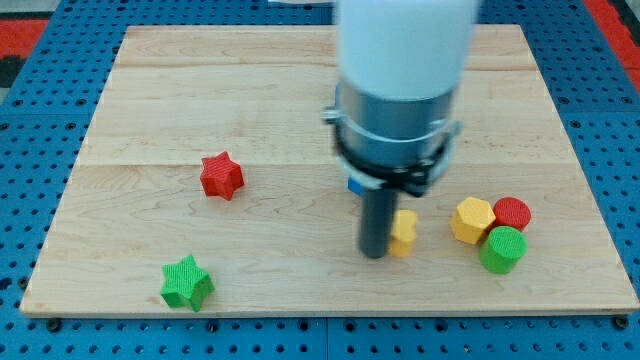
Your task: Slide green star to blue cube
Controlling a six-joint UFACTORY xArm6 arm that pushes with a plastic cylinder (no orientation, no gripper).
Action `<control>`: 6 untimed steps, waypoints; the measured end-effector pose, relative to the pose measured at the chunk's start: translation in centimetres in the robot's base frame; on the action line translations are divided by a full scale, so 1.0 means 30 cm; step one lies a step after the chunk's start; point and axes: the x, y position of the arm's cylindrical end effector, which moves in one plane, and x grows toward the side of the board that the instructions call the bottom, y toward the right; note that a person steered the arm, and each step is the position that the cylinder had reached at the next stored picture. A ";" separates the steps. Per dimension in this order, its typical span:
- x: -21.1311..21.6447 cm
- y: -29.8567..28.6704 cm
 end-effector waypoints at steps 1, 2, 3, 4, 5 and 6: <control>0.030 0.033; 0.208 -0.106; 0.219 -0.156; 0.219 -0.240; 0.218 -0.593; 0.217 -0.968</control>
